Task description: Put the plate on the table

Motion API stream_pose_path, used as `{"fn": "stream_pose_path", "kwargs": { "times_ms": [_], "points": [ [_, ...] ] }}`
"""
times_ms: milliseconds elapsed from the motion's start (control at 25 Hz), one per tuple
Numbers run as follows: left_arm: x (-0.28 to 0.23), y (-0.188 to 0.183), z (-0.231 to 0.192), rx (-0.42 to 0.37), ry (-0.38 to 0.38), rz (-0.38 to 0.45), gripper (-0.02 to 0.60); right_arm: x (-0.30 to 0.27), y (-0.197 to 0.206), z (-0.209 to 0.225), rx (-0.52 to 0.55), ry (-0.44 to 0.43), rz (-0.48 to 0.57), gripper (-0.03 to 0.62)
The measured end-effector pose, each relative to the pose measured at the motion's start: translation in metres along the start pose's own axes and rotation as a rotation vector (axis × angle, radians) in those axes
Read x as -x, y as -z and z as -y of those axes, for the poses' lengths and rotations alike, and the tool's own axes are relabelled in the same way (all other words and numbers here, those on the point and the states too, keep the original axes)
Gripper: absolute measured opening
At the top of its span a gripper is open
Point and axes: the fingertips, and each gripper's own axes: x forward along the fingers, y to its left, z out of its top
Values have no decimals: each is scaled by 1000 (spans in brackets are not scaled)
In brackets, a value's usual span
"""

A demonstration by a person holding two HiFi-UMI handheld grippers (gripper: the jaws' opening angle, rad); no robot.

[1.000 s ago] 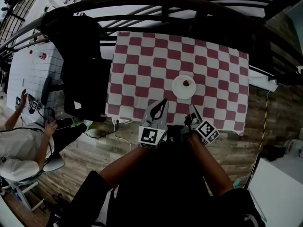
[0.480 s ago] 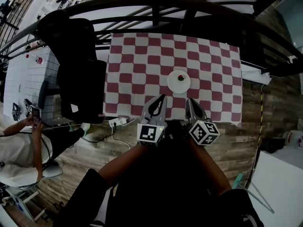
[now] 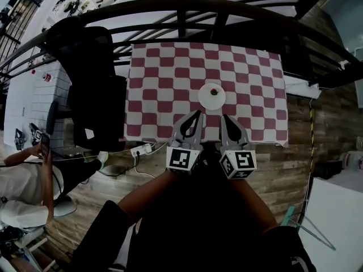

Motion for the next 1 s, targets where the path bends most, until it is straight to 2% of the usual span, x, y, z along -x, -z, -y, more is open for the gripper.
{"fn": "stream_pose_path", "kwargs": {
  "times_ms": [240, 1000],
  "points": [
    [11, -3, 3, 0, 4, 13, 9, 13, -9, -11, 74, 34, 38, -3],
    [30, -9, 11, -17, 45, 21, 9, 25, -1, -29, 83, 55, 44, -3]
  ]
}}
